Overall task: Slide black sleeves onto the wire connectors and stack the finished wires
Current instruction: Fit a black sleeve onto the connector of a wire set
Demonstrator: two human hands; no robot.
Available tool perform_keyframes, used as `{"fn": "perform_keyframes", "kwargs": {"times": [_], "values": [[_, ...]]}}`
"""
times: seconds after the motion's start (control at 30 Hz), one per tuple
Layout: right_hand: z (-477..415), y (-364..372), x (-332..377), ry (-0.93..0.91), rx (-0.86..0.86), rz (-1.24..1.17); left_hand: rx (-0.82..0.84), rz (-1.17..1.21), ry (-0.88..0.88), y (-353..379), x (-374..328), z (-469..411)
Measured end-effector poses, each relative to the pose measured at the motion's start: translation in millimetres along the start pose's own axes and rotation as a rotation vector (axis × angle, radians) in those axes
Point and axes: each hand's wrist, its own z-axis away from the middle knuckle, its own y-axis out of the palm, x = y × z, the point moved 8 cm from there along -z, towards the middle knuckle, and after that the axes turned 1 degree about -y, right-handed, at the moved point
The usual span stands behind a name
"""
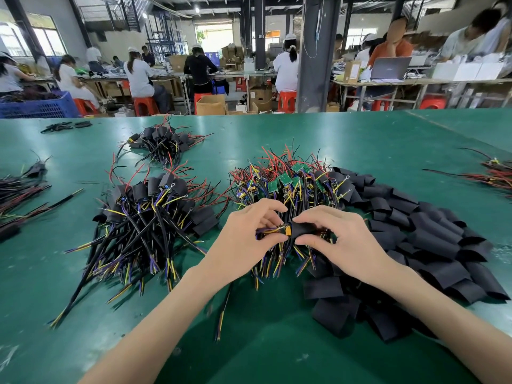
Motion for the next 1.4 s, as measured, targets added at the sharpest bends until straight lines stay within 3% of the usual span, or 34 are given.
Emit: {"fn": "perform_keyframes", "kwargs": {"times": [0.37, 0.6, 0.83, 1.4], "values": [[1, 9, 22, -0.124, 0.059, 0.24, -0.056, -0.003, -0.006, 1, -2, 3], [0, 3, 8, 0.016, -0.01, 0.104, -0.041, 0.287, -0.109, -5, 2, -1], [1, 8, 9, 0.02, 0.014, 0.155, -0.055, 0.284, -0.236, -4, 19, 1], [-2, 14, 13, 0.006, 0.121, 0.131, -0.106, 0.29, -0.128, -4, 6, 0]]}}
